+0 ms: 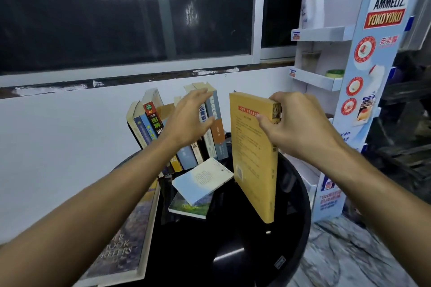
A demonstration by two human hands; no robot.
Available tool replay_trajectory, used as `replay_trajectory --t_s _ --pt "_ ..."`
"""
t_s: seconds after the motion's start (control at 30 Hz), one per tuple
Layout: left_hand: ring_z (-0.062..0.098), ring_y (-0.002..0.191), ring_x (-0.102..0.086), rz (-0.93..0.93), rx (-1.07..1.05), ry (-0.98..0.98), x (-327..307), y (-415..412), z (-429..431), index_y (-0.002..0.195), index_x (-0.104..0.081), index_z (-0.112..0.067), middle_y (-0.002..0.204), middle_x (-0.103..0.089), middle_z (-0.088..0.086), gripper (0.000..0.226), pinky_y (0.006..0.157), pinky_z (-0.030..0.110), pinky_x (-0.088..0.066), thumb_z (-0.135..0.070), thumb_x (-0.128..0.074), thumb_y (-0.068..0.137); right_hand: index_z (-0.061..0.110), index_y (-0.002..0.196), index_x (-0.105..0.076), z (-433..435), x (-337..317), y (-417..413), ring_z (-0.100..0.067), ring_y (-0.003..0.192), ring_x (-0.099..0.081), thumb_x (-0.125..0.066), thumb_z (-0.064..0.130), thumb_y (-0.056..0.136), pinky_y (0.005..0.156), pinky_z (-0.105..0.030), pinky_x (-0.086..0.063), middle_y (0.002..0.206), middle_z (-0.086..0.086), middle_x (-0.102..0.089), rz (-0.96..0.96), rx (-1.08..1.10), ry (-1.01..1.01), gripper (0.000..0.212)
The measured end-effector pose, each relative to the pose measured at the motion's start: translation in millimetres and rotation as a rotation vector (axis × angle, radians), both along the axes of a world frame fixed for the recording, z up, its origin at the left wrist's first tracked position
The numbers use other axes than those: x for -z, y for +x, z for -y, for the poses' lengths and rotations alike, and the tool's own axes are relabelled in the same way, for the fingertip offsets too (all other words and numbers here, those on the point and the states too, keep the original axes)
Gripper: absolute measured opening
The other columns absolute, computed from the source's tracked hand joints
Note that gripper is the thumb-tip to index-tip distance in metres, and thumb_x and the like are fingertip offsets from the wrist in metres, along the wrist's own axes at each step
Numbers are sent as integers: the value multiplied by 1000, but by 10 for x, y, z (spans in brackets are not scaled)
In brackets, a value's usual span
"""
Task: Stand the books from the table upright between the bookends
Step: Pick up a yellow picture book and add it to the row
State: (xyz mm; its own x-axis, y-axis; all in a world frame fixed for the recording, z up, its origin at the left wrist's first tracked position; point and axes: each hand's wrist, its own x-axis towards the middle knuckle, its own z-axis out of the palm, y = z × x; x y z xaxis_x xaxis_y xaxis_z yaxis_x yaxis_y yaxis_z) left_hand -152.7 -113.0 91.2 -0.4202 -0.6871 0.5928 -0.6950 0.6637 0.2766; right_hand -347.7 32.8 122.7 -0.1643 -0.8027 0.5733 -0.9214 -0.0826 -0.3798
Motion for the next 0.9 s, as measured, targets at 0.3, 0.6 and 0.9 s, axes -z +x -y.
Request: replay_trajectory --t_s 0.3,0.6,0.9 --pt "24 150 -27 220 -132 61 -318 -218 585 154 -36 -21 164 -29 0 73 117 48 -33 -30 -72 91 7 96 -68 565 -127 -73 -21 73 -66 -66 31 93 65 -44 -62 87 -7 -69 -23 11 -35 24" --pt "24 113 -63 164 -107 132 -244 -210 705 130 -60 -24 128 -66 1 39 91 47 -56 -27 -71 92 5 94 -65 1031 -178 -18 -14 69 -63 -65 28 96 64 -36 -60 88 -8 -68 -27 4 -47 23" --pt "23 104 -62 80 -79 122 -187 -200 852 119 -68 -20 115 -69 5 30 82 33 -53 -29 -74 90 7 101 -67 1603 -6 18 -17 73 -62 -65 30 95 63 -37 -59 90 -6 -68 28 -23 -164 23"
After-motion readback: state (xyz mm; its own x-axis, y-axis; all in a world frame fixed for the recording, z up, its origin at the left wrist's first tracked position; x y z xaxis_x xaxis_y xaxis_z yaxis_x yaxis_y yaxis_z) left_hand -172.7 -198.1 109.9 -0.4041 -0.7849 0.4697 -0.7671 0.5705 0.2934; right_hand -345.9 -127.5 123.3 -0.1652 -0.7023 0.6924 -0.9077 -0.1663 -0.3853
